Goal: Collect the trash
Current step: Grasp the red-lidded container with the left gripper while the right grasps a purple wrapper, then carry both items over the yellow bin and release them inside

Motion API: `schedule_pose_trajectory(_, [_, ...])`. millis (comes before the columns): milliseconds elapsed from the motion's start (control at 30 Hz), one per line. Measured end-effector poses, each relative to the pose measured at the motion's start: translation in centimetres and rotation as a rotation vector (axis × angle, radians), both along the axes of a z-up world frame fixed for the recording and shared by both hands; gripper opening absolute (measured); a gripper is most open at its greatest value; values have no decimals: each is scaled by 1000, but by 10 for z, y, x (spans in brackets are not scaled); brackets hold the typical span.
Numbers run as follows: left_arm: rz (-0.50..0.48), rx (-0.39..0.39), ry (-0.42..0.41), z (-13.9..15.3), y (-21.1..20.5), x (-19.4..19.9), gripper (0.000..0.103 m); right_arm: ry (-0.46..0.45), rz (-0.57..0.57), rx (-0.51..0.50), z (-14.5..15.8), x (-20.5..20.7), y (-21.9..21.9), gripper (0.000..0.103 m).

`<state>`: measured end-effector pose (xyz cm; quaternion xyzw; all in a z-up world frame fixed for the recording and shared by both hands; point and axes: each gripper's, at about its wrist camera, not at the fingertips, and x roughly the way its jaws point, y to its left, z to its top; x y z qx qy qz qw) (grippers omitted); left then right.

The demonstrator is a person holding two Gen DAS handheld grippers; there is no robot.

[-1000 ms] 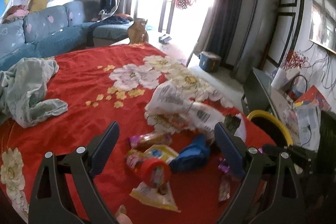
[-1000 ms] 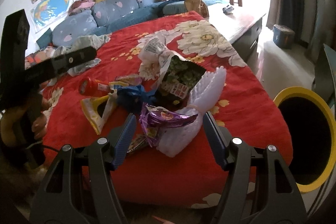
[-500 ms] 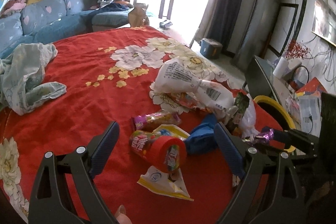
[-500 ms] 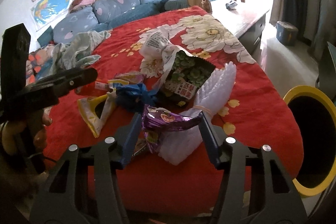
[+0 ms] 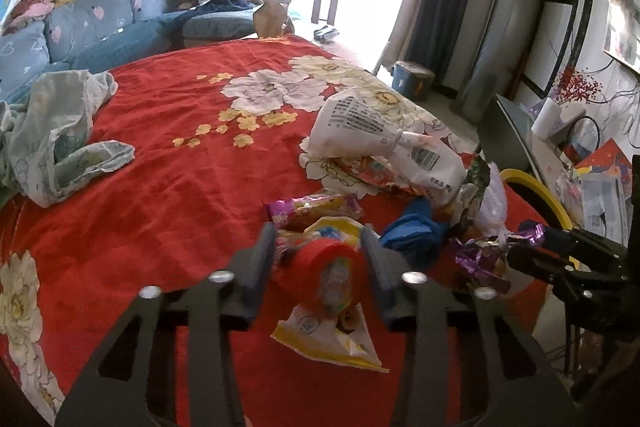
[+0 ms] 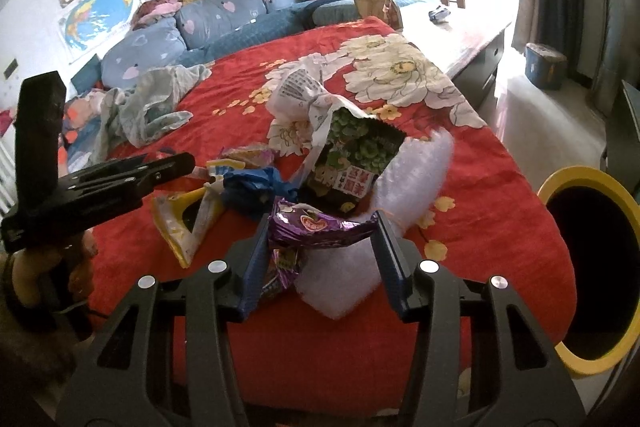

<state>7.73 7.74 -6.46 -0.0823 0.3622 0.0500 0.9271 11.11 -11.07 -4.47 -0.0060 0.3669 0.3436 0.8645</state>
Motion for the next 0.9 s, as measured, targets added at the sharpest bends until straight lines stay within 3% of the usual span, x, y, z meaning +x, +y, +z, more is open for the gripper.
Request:
schedule_pose_trajectory(133, [0, -4, -14, 3, 3, -2, 32, -11, 0, 4, 3, -1, 0, 41])
schedule_pose_trajectory(533, [27, -39, -131, 42, 15, -15, 31, -50, -3, 32, 16, -6, -4, 41])
schedule_pose_trajectory(900, [-35, -72, -192, 69, -4, -17, 31, -90, -32, 67, 35, -6, -18, 41])
